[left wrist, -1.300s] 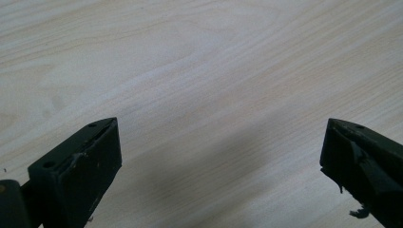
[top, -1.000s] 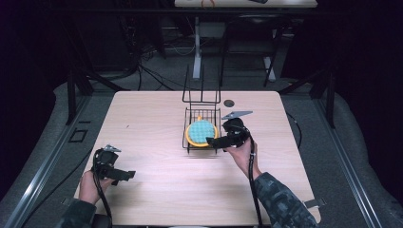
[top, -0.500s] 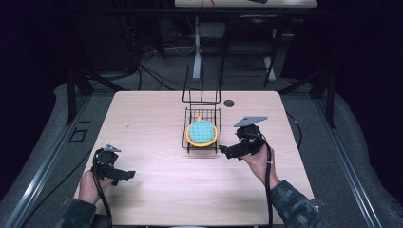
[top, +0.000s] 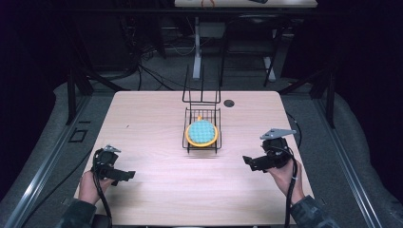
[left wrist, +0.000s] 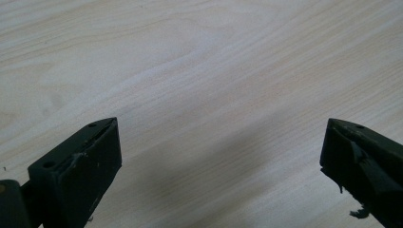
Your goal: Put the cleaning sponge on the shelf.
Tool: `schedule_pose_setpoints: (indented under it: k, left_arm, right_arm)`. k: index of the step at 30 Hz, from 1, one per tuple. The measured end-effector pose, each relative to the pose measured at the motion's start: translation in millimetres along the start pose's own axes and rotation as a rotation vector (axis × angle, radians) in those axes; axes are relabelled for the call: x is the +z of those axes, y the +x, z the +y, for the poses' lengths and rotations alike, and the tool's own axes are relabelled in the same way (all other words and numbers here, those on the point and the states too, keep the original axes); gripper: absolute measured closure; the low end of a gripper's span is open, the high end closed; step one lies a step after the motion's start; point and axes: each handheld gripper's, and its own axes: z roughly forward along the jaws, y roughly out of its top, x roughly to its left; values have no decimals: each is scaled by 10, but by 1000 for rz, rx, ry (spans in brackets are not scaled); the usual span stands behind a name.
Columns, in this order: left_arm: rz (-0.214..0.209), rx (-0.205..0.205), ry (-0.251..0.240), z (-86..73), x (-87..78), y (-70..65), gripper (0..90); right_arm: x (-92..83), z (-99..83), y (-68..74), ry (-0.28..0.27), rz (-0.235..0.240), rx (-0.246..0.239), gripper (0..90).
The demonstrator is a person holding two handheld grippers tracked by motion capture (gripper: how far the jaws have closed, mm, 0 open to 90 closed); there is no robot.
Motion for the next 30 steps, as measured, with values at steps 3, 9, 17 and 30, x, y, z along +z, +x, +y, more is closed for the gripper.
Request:
schedule_pose_setpoints:
  k: [3, 9, 17, 30]
  left_arm:
    - [-2, 0, 0, 0, 1, -1, 0]
    - [-1, -8, 3, -4, -2, 9, 0]
    - [-12, 15, 8, 22, 23, -8, 0]
    - [-12, 14, 17, 28, 30, 1, 0]
  right_arm:
    - [-52, -198, -81, 44, -21, 27, 0]
    - [-96, -435, -199, 78, -44, 74, 0]
    - [-48, -752, -349, 174, -53, 144, 0]
    - [62, -756, -339, 249, -23, 90, 22]
